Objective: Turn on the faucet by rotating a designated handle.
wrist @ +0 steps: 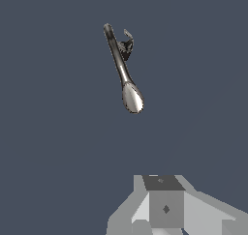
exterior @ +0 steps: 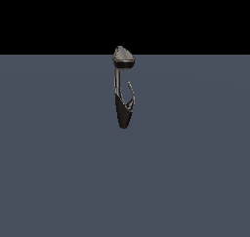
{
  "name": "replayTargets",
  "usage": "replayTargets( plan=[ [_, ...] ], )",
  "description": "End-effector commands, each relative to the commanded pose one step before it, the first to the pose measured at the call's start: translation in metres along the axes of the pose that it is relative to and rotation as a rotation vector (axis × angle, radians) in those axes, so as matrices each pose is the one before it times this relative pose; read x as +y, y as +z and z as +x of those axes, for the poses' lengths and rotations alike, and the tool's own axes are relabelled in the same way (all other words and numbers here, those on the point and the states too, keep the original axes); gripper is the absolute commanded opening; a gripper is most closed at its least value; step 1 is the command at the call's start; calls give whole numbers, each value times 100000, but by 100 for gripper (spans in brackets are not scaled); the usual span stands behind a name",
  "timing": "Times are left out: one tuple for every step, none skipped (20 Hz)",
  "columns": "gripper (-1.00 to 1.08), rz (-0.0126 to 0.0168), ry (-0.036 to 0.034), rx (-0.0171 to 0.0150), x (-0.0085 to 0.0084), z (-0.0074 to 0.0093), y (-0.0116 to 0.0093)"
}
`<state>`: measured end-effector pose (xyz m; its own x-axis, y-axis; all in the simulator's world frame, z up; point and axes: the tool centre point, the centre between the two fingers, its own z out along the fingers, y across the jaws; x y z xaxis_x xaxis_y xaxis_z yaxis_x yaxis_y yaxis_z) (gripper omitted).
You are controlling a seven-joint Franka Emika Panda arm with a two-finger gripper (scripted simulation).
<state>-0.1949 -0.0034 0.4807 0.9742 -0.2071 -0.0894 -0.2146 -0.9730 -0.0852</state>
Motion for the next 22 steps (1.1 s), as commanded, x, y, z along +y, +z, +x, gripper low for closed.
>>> replayTargets(
  plan=[
    [-100,3014,4700,-2237,-578,1606,530],
    [-100,1280,2056,-967,-261,694,240],
    [-100,1266,2078,-977,-265,696,251],
    [-100,1252,2100,-987,-267,698,263],
    [-100,1238,2122,-996,-269,700,274],
    [-100,1224,2144,-1005,-272,703,286],
    [-100,1210,2166,-1014,-274,705,297],
    [-100,1196,2187,-1022,-276,707,308],
    [-100,1181,2208,-1029,-278,709,319],
    [-100,1167,2229,-1036,-279,711,329],
    [-100,1152,2249,-1043,-281,713,340],
    [-100,1138,2270,-1049,-282,715,351],
    [-100,1123,2290,-1055,-283,717,361],
    [-100,1109,2310,-1061,-284,719,371],
    [-100,1094,2330,-1066,-285,721,381],
    [-100,1080,2349,-1071,-285,724,391],
    [-100,1065,2368,-1075,-286,726,400],
    [-100,1050,2387,-1079,-286,728,410],
    [-100,1036,2407,-1083,-286,731,419],
    [-100,1022,2424,-1086,-286,733,428],
    [-100,1007,2443,-1089,-286,736,437],
    [-100,993,2461,-1092,-286,739,445]
  ],
)
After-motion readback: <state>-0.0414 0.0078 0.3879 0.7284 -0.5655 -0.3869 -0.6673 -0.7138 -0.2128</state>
